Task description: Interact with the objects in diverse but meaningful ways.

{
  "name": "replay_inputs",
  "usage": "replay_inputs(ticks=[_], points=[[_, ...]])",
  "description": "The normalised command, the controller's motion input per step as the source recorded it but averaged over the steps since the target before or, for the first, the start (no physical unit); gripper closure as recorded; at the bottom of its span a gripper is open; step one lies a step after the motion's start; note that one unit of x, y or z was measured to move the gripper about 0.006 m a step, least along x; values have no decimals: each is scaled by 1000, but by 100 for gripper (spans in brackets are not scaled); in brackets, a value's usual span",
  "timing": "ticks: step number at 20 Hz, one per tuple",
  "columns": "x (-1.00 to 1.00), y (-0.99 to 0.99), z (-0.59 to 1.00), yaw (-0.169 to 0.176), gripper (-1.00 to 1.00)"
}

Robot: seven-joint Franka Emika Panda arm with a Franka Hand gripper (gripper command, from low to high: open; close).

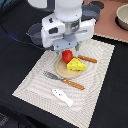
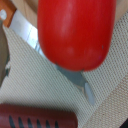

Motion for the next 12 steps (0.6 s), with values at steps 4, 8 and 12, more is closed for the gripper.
replay_inputs(ticks=[4,8,12], points=[[251,0,-134,-50,-100],[256,0,-116,-53,-100],[216,0,-121,-52,100]])
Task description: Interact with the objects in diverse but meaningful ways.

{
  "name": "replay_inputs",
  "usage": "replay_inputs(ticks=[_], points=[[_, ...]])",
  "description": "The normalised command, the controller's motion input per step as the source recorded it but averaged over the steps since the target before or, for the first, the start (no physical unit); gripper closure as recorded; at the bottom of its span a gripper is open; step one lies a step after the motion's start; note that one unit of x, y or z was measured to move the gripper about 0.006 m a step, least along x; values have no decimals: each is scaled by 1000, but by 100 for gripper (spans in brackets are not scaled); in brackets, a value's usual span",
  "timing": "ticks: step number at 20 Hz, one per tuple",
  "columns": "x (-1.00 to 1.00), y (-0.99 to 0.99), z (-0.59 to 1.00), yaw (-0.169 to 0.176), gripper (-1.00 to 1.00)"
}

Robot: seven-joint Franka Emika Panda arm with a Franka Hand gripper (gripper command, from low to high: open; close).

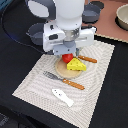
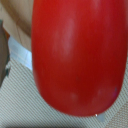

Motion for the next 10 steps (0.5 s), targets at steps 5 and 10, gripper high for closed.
replay_inputs(ticks=[5,10], points=[[203,0,-101,-51,100],[239,0,-80,-49,100]])
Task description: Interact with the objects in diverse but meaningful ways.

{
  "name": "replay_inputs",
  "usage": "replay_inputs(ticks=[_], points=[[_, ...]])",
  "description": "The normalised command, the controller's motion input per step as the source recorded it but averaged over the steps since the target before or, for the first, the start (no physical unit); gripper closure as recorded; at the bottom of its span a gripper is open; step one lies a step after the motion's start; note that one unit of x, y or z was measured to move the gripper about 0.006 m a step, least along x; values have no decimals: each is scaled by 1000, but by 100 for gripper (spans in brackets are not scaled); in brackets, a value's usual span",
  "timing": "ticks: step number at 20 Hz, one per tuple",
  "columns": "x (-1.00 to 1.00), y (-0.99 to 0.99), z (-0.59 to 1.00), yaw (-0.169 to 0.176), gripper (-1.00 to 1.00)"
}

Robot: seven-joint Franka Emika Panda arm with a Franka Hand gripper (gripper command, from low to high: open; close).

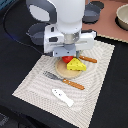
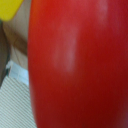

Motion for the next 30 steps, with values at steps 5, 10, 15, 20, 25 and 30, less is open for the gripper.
replay_inputs(ticks=[5,10,15,20,25,30], points=[[266,0,-32,-42,100],[255,0,0,-39,100],[94,-27,0,-18,100],[-31,-37,219,6,100],[-167,-82,166,57,100],[-244,-168,-55,51,100]])
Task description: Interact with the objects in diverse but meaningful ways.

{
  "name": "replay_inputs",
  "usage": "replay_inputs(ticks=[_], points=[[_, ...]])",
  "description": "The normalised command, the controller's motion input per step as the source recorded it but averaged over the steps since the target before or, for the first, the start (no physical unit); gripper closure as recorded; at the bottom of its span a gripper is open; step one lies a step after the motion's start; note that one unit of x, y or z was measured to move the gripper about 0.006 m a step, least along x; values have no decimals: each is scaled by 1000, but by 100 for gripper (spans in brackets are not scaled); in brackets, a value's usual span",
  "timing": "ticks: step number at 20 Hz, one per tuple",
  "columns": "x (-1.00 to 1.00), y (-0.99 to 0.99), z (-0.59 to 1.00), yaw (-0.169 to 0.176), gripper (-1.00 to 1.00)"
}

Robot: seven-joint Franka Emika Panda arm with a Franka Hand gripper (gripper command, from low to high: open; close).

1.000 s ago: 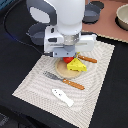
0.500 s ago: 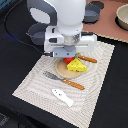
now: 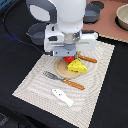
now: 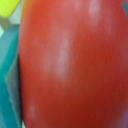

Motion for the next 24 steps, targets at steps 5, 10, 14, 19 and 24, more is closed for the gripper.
replay_inputs(ticks=[5,10,14,19,24], points=[[-439,-215,-139,33,100],[-603,-48,611,0,100],[-589,0,829,0,100],[-547,0,841,0,100],[-536,-112,715,26,100]])
